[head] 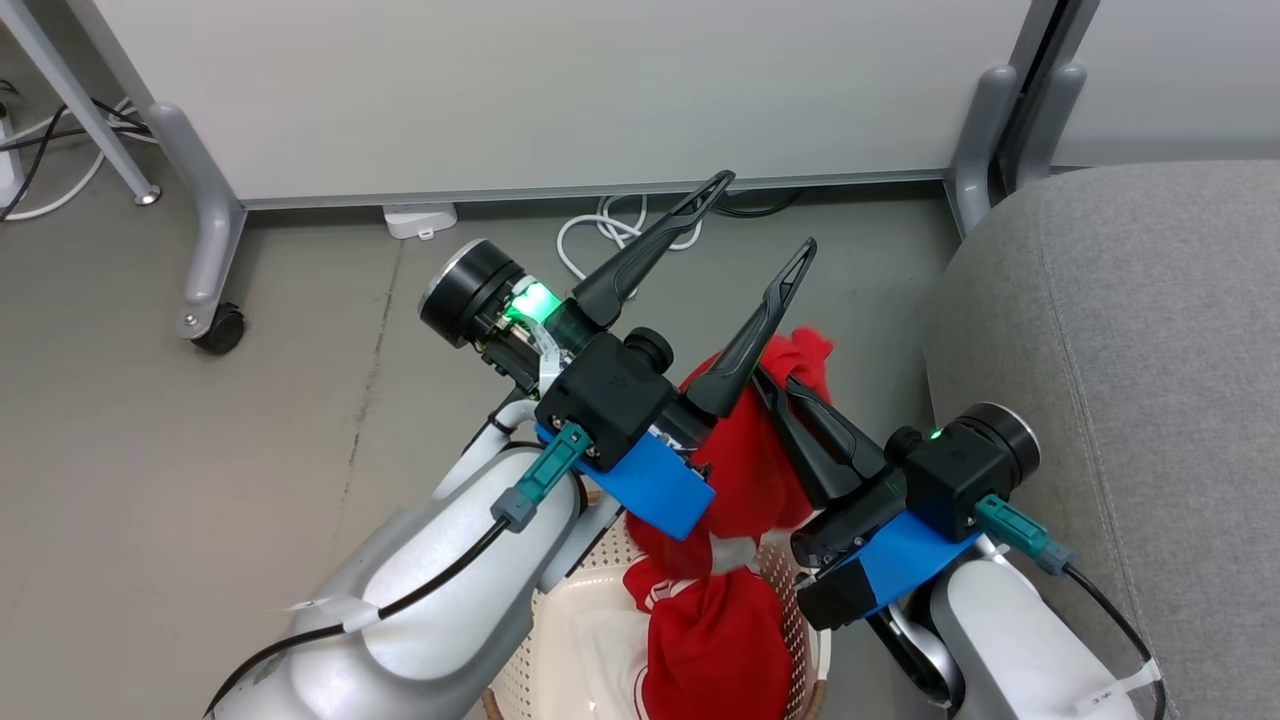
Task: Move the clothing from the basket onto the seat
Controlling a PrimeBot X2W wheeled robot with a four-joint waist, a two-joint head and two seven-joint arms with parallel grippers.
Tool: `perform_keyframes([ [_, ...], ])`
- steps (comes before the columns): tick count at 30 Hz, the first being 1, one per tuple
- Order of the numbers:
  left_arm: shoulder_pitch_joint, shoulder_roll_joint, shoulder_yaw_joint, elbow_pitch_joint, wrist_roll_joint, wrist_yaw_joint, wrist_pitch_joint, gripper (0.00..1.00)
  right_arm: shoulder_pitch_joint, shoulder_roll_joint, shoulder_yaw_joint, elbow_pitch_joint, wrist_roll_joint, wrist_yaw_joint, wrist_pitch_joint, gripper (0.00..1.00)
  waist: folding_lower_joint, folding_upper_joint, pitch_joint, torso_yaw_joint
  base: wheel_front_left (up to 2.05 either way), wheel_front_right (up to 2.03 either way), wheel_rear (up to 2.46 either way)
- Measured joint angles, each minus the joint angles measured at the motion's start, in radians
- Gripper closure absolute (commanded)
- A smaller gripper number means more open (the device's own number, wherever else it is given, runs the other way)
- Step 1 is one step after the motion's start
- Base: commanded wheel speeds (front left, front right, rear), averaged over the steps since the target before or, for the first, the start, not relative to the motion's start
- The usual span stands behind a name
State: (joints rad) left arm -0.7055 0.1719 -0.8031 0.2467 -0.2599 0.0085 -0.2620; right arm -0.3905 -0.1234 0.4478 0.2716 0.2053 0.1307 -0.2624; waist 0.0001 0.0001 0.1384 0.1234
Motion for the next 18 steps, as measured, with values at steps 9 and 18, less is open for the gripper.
perform_keyframes([
  [9, -0.006, 0.000, -0.007, 0.005, 0.005, -0.003, 0.000, 0.00, 0.000, -0.002, -0.029, -0.005, 0.000, 0.000, 0.000, 1.00, -0.0001, 0.0000, 0.024, -0.034, 0.00, 0.00, 0.00],
  [18, -0.018, 0.000, -0.018, 0.015, 0.007, -0.009, -0.001, 0.00, 0.001, -0.003, -0.073, -0.025, -0.008, 0.000, 0.000, 1.00, -0.0001, 0.0000, 0.059, -0.105, 0.00, 0.00, 0.00],
])
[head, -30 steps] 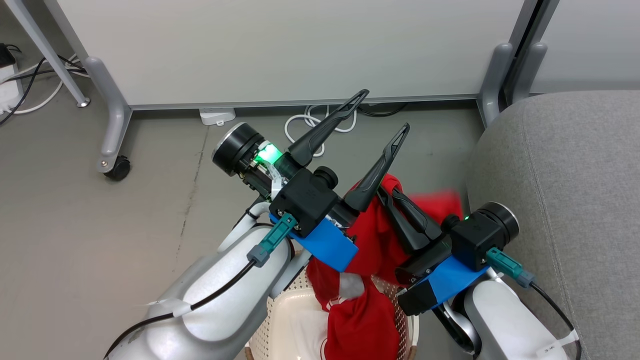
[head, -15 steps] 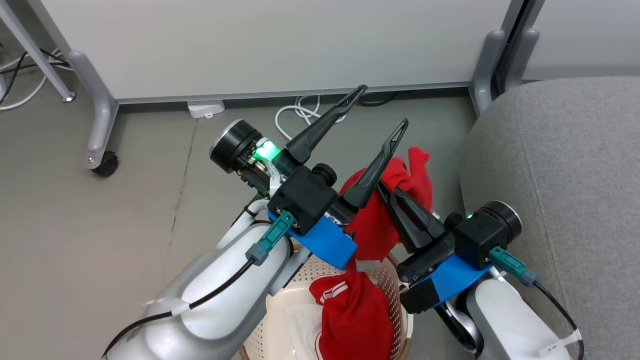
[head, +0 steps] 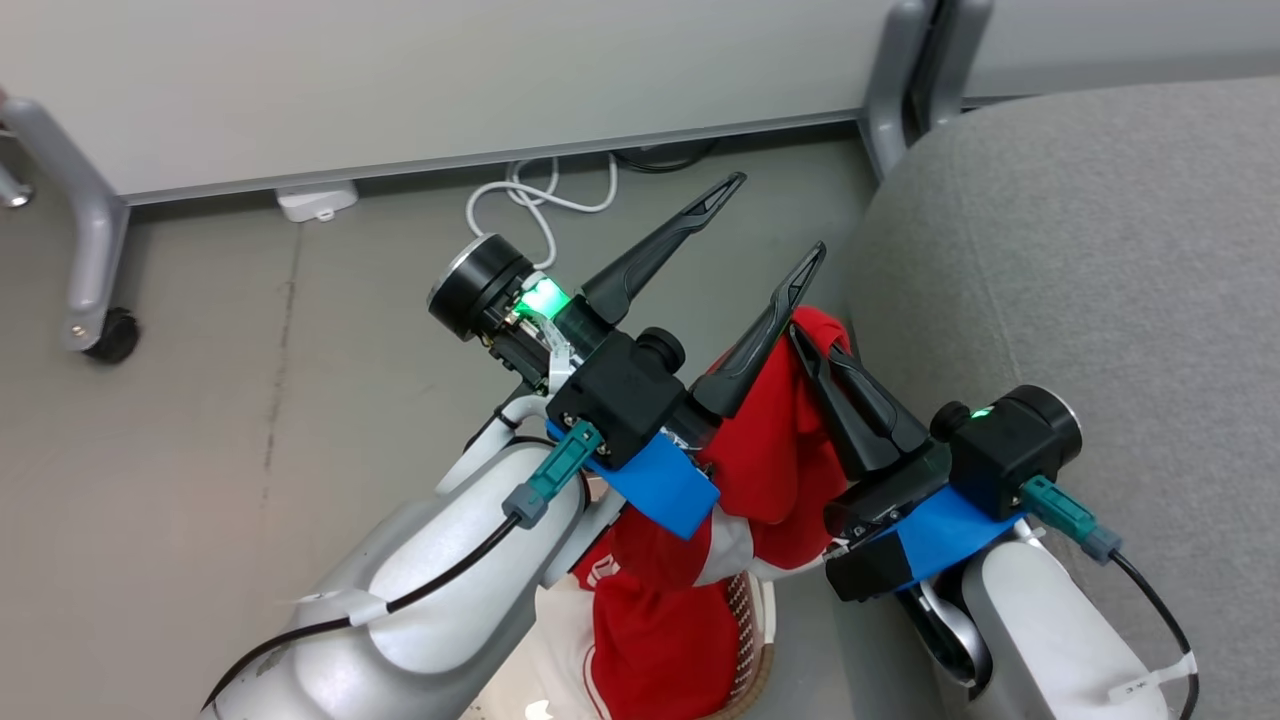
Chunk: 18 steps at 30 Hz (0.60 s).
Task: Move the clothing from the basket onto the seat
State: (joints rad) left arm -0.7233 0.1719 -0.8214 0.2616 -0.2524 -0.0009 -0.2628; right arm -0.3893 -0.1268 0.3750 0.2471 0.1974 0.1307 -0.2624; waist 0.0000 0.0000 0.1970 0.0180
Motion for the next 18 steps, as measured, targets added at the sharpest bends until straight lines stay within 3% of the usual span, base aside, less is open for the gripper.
perform_keyframes([
  [18, -0.030, -0.009, -0.050, 0.035, 0.010, -0.026, 0.004, 0.00, 0.013, 0.002, -0.134, -0.042, -0.021, 0.000, 0.000, 1.00, 0.0000, 0.0000, 0.055, -0.186, 0.00, 0.00, 0.00],
])
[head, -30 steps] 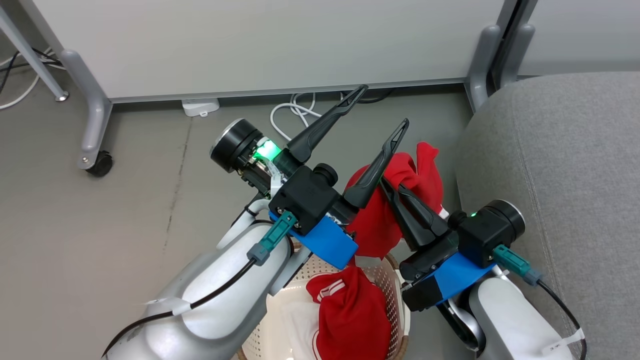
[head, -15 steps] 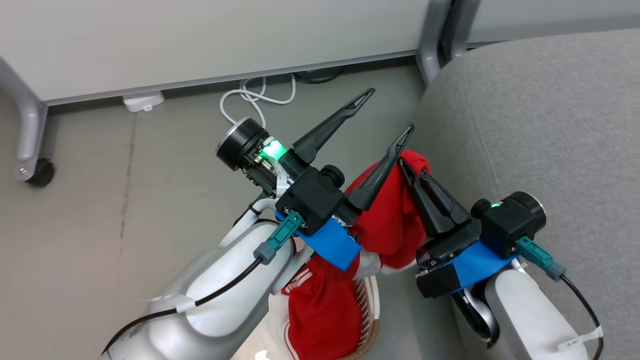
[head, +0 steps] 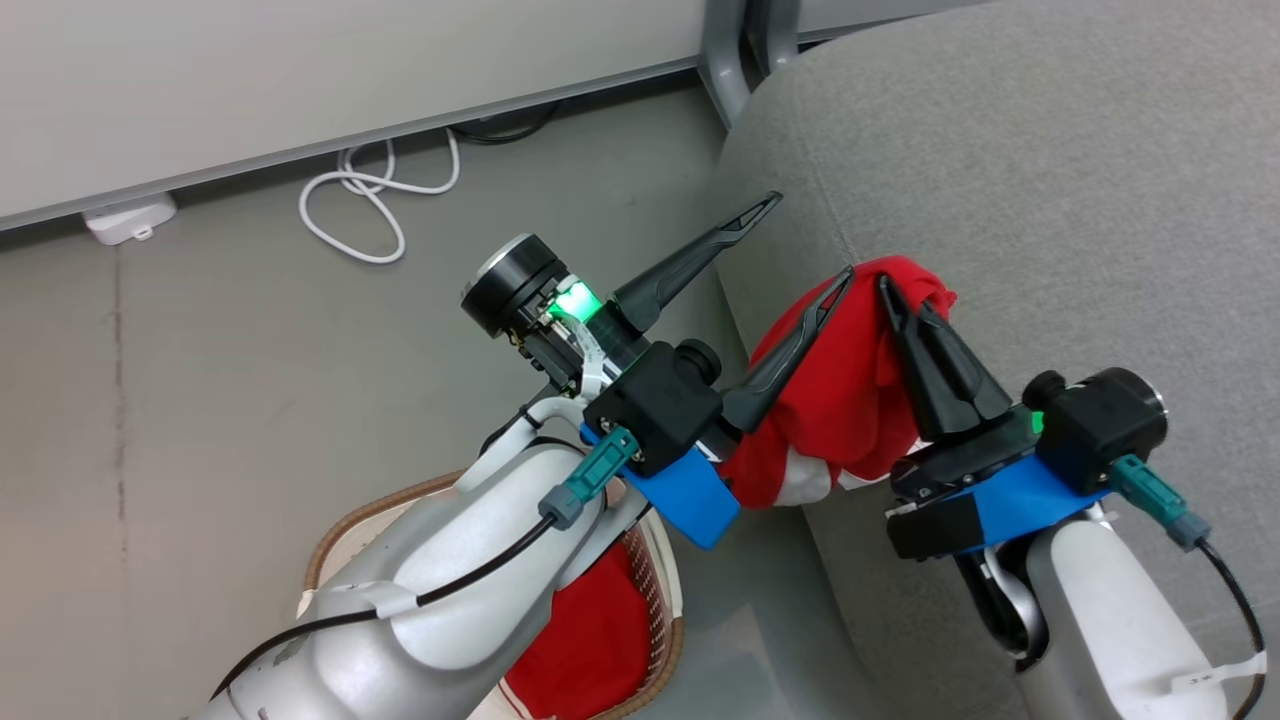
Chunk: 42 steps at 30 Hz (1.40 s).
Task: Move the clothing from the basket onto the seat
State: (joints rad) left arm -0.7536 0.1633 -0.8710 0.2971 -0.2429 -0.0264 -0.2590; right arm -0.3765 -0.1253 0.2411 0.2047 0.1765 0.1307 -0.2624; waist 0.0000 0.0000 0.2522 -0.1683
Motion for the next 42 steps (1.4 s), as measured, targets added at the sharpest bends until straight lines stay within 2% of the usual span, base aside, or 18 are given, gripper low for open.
perform_keyframes([
  [11, -0.009, -0.005, -0.025, 0.019, 0.005, -0.007, 0.002, 0.00, 0.033, -0.011, -0.132, -0.035, -0.016, 0.000, 0.000, 1.00, 0.0000, 0.0000, 0.022, -0.067, 0.00, 0.00, 0.00],
  [24, -0.012, -0.004, -0.041, 0.032, -0.002, -0.008, 0.002, 0.00, 0.043, -0.014, -0.213, -0.070, -0.026, 0.000, 0.000, 1.00, 0.0000, 0.0000, 0.029, -0.070, 0.00, 0.00, 0.00],
  [33, -0.037, 0.005, -0.045, 0.026, 0.000, -0.005, 0.009, 0.00, -0.103, -0.048, -0.285, -0.112, -0.039, 0.000, 0.000, 1.00, 0.0000, 0.0000, 0.083, -0.057, 0.00, 0.00, 0.00],
  [42, -0.093, 0.001, -0.052, 0.015, 0.015, -0.006, 0.020, 0.00, -0.345, -0.163, -0.420, -0.129, -0.037, 0.000, 0.000, 1.00, 0.0000, 0.0000, 0.194, -0.027, 0.00, 0.00, 0.00],
])
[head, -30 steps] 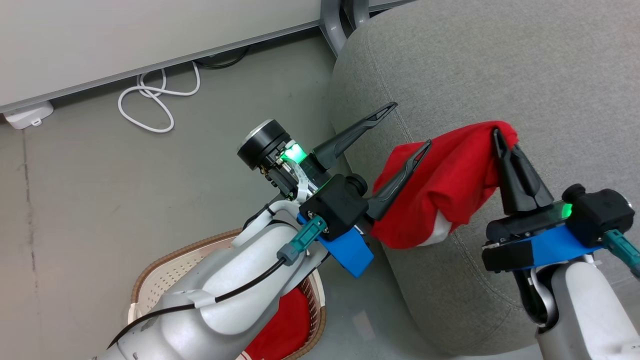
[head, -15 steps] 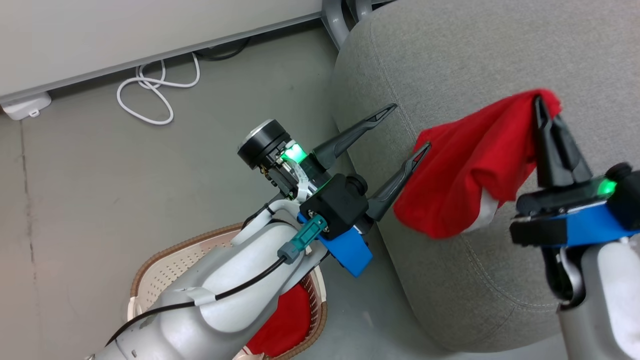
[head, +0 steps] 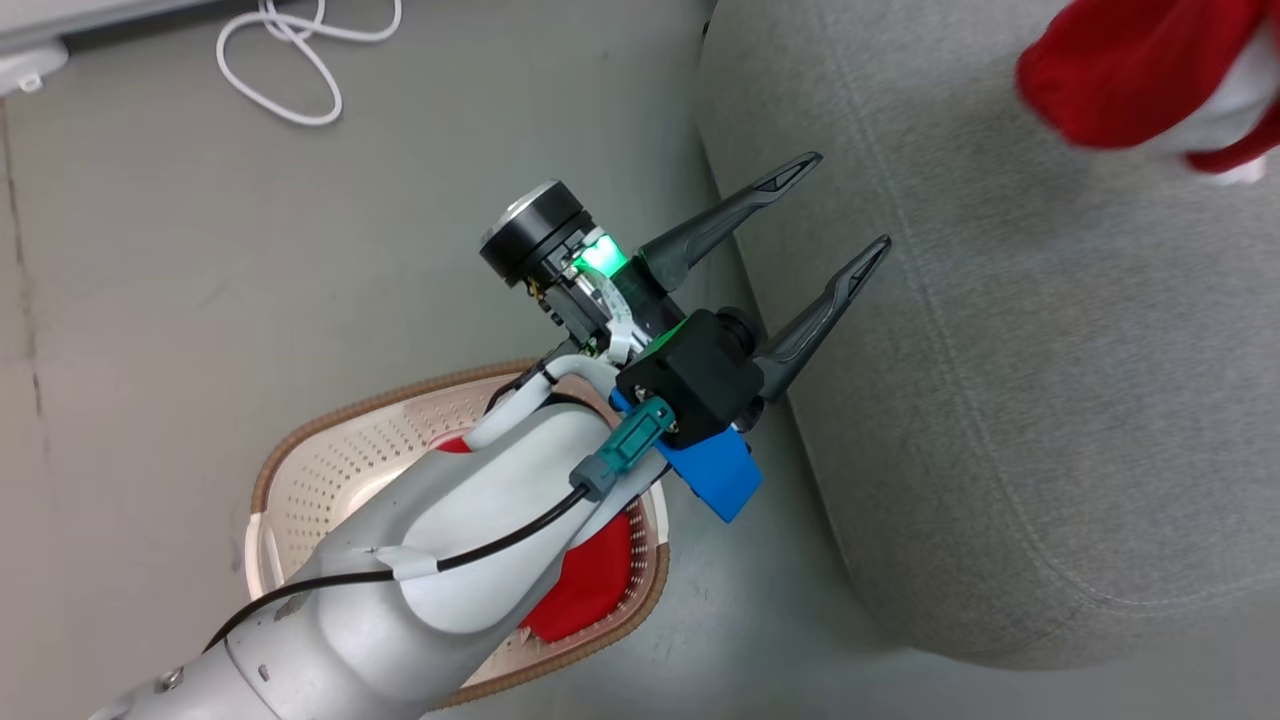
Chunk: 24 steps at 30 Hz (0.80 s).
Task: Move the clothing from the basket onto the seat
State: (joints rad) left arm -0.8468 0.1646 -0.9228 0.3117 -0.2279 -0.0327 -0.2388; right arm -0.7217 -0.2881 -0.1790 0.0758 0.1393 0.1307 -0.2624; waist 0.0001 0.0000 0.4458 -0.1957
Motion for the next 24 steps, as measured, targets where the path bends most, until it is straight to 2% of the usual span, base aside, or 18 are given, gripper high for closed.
perform_keyframes([
  [5, -0.029, -0.006, -0.008, 0.002, 0.010, -0.003, 0.000, 0.00, -0.103, -0.066, -0.061, 0.016, -0.005, 0.000, 0.000, 1.00, 0.0000, 0.0000, 0.068, 0.027, 0.00, 0.00, 0.00],
  [11, -0.062, -0.017, -0.016, 0.009, 0.018, -0.003, -0.004, 0.00, -0.182, -0.135, -0.094, 0.103, -0.004, 0.000, 0.000, 1.00, 0.0001, 0.0000, 0.133, 0.065, 0.00, 0.00, 0.00],
  [18, -0.080, -0.027, -0.021, 0.017, 0.020, -0.003, -0.011, 0.00, -0.191, -0.174, -0.123, 0.271, -0.032, 0.000, 0.000, 1.00, 0.0001, 0.0000, 0.175, 0.105, 0.00, 0.00, 0.00],
  [24, -0.087, -0.033, -0.022, 0.018, 0.020, -0.002, -0.018, 0.00, -0.158, -0.181, -0.170, 0.431, -0.053, 0.000, 0.000, 1.00, 0.0001, 0.0000, 0.191, 0.125, 0.00, 0.00, 0.00],
])
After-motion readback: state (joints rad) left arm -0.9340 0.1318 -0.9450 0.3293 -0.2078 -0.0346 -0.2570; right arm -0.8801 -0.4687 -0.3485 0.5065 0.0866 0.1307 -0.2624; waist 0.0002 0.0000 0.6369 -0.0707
